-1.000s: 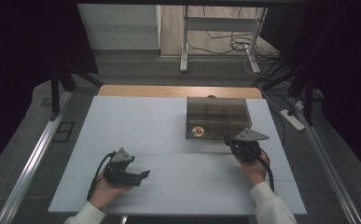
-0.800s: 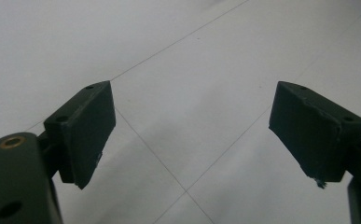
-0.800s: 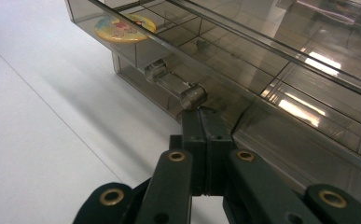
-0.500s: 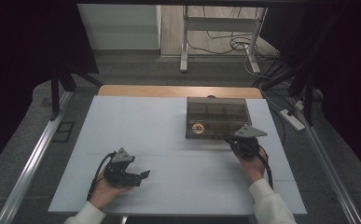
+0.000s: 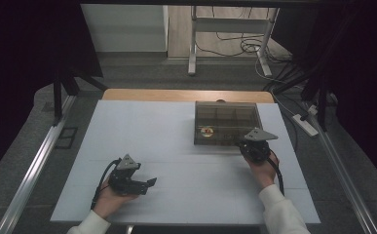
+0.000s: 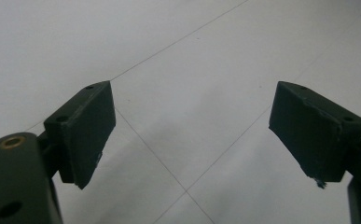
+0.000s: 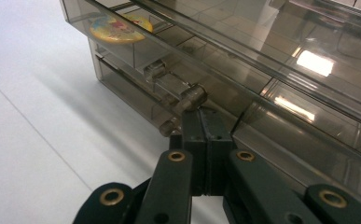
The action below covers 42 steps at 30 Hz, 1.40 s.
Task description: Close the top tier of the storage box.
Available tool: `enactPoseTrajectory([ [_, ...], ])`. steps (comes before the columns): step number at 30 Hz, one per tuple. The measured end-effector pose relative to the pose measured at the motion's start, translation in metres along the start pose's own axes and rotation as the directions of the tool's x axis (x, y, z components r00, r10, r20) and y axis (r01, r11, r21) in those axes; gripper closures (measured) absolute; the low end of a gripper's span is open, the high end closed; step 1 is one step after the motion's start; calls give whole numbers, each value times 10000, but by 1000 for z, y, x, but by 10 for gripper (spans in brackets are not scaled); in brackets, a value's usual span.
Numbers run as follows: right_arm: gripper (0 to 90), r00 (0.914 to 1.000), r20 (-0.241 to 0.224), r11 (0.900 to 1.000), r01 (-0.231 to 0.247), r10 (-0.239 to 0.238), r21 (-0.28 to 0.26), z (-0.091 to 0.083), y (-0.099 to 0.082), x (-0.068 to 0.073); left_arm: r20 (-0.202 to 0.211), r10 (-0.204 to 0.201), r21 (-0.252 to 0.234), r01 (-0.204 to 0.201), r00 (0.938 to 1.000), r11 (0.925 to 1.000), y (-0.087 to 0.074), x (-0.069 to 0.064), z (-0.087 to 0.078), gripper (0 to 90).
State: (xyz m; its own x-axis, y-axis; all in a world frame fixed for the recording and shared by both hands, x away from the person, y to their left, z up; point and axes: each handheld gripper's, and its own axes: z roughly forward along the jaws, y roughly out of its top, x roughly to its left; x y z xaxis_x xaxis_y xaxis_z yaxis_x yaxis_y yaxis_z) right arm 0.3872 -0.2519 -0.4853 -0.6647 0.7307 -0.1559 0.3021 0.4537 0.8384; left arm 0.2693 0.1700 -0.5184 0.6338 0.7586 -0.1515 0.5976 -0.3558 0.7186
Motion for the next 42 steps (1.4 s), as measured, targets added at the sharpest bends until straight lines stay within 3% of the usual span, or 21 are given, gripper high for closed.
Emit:
enactPoseTrajectory([
  [22, 892, 9995, 168, 9990, -261, 267, -373, 5, 8, -12, -9, -25, -20, 25, 10000, 10000, 0, 0, 0, 147],
  [37, 892, 9995, 270, 9995, -140, 148, -295, 3, 8, -9, 46, -67, -56, 67, 10000, 10000, 0, 2, 0, 147],
  [42, 892, 9999, 59, 9994, -137, 139, -306, -1, 9, -7, 63, -135, -78, 135, 9999, 9999, 0, 3, -1, 147],
])
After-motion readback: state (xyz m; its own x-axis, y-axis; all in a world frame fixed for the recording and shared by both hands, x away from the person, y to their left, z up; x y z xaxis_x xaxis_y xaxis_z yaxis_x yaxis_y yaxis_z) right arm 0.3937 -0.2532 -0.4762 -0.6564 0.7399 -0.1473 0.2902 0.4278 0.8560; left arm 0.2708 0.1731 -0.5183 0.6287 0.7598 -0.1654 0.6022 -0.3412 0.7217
